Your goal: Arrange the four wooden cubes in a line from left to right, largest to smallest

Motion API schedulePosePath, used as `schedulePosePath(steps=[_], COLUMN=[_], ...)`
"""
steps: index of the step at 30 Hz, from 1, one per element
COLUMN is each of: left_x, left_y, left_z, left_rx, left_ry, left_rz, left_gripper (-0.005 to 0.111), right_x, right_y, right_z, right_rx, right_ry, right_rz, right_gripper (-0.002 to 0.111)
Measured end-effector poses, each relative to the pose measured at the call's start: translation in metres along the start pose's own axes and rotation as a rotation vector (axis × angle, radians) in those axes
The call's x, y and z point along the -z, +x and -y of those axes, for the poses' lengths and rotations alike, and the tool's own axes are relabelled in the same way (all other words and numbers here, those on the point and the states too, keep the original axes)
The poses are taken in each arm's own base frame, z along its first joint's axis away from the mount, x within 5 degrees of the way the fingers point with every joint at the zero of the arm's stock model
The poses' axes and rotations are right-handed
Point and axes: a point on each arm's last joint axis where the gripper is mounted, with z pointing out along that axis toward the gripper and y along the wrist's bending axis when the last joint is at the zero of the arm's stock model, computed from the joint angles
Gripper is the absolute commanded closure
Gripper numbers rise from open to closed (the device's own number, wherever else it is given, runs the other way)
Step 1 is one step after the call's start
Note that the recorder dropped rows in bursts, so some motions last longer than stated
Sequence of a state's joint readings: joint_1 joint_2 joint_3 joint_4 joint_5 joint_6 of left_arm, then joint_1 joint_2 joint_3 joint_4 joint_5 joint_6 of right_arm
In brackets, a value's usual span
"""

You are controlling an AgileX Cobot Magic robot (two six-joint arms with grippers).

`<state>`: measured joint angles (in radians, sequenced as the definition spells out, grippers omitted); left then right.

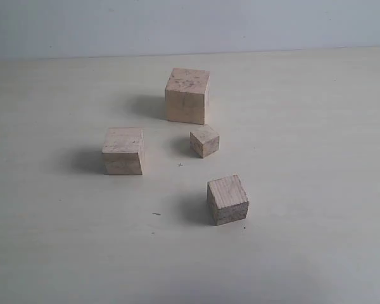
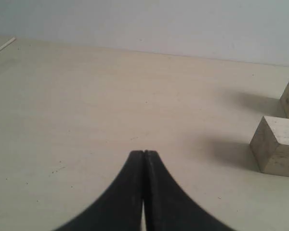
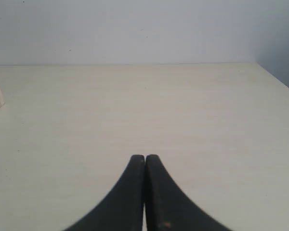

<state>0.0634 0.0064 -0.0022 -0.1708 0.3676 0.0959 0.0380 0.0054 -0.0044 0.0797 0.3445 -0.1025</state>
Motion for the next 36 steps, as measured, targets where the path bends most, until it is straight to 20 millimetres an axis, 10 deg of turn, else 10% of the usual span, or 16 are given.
schedulePosePath(steps=[19, 36], left_x=[0.0, 0.0], left_y=[0.0, 0.0], left_z=[0.0, 0.0], left_rx=[0.0, 0.0], left_ry=[0.0, 0.0], left_rz=[0.0, 0.0], left_gripper=[0.107, 0.107], right_x=[0.0, 0.019], right_y=[0.0, -0.055], right_z=[0.0, 0.006], right_rx=[0.0, 0.0], right_ry=[0.001, 0.067], right_rz=[0.005, 0.648], right_gripper=[0.108, 0.108])
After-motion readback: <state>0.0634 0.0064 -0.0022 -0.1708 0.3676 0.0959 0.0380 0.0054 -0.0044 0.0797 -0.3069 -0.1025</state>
